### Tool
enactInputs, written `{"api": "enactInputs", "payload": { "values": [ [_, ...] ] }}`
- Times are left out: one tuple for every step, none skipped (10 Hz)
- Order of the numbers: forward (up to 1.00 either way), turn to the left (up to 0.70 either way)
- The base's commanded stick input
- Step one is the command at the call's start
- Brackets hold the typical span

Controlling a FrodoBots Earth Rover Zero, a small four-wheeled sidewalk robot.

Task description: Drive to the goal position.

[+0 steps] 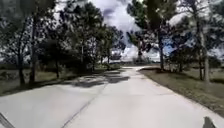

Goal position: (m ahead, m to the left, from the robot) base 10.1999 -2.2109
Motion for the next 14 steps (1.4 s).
{"api": "enactInputs", "payload": {
  "values": [
    [0.85, 0.00],
    [0.85, 0.00],
    [0.85, 0.00],
    [0.85, 0.00],
    [0.85, 0.00],
    [0.85, 0.00],
    [0.85, -0.17],
    [0.85, -0.34],
    [0.85, -0.34],
    [0.85, -0.34],
    [0.85, -0.21],
    [0.85, 0.00],
    [0.85, 0.00],
    [0.85, 0.00]
  ]
}}
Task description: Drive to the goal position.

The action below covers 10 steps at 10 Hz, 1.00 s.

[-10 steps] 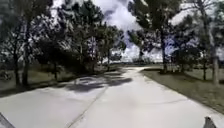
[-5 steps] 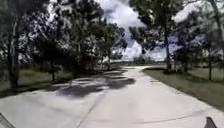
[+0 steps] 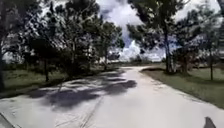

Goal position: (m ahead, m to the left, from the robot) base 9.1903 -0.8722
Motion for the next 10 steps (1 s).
{"api": "enactInputs", "payload": {
  "values": [
    [0.85, 0.00],
    [0.85, 0.00],
    [0.85, 0.00],
    [0.85, 0.00],
    [0.85, 0.00],
    [0.85, 0.00],
    [0.85, 0.00],
    [0.85, 0.00],
    [0.85, 0.00],
    [0.85, 0.00]
  ]
}}
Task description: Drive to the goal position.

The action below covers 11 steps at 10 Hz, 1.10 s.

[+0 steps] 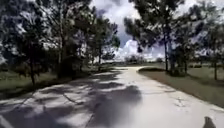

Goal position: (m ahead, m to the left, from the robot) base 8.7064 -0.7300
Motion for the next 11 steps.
{"api": "enactInputs", "payload": {
  "values": [
    [0.85, 0.00],
    [0.85, 0.00],
    [0.85, 0.00],
    [0.85, 0.00],
    [0.85, 0.00],
    [0.85, 0.00],
    [0.85, 0.00],
    [0.85, 0.00],
    [0.85, 0.00],
    [0.85, 0.00],
    [0.85, 0.00]
  ]
}}
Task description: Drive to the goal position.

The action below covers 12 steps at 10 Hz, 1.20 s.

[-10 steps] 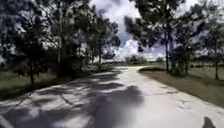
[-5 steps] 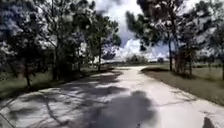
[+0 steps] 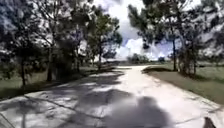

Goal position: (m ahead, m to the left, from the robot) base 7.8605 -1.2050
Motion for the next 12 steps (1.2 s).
{"api": "enactInputs", "payload": {
  "values": [
    [0.85, 0.00],
    [0.85, 0.00],
    [0.85, 0.00],
    [0.85, 0.00],
    [0.85, 0.00],
    [0.85, 0.00],
    [0.85, 0.00],
    [0.85, 0.00],
    [0.85, 0.00],
    [0.85, 0.00],
    [0.85, 0.00],
    [0.85, 0.00]
  ]
}}
